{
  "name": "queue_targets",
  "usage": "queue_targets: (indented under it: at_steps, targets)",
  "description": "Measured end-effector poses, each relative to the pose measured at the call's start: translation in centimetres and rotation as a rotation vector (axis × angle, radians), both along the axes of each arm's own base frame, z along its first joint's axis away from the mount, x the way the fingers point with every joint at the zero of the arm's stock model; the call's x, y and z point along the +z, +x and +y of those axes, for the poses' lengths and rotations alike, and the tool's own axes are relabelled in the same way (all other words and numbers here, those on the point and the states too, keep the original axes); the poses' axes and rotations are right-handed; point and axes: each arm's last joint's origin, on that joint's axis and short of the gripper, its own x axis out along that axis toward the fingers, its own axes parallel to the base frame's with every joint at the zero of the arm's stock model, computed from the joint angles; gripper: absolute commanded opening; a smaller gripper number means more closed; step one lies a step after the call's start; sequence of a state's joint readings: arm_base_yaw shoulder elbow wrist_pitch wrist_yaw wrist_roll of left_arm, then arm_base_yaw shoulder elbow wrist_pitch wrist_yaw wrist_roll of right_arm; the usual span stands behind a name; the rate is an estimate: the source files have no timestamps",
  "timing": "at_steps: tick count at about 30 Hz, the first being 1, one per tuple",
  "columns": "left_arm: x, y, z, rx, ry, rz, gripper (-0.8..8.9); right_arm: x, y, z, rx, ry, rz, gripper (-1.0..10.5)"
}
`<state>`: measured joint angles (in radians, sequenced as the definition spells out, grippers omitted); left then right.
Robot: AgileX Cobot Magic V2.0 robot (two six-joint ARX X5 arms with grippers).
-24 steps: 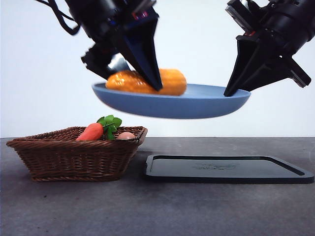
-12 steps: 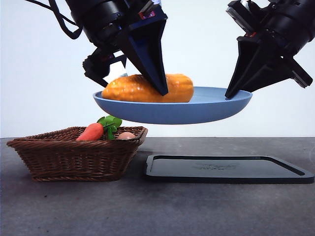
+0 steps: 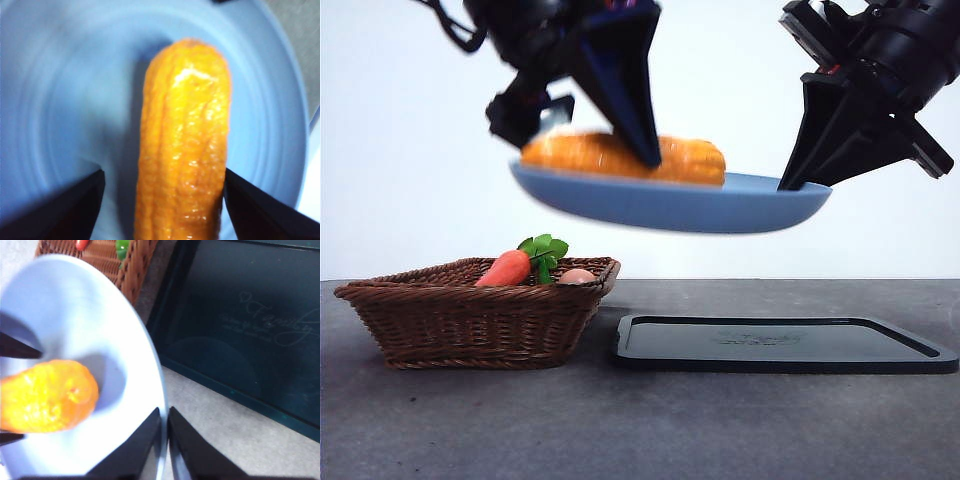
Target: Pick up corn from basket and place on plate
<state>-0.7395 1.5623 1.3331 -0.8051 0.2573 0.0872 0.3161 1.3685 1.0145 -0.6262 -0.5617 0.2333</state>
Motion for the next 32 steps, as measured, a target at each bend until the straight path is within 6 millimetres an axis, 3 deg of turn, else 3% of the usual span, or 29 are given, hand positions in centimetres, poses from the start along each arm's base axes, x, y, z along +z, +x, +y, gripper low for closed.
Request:
queue_targets:
  at_steps: [11,23,32]
  targets:
    - [5.2,0.2,-0.2,0.000,-0.063,-0.070,3.82,0.0,0.3,-0.7,-0.027,0.003,-0.001,0.0]
    - [7.1,0.2,-0.2,0.000,-0.102,-0.112,3.82,-0.1,1.3,-3.2,-0.124,-0.022,-0.034,0.0]
    - [7.6,0.3,-0.2,0.000,-0.114,-0.125,3.82,-3.9,4.7,-5.9,-0.231,-0.041,0.035,0.0]
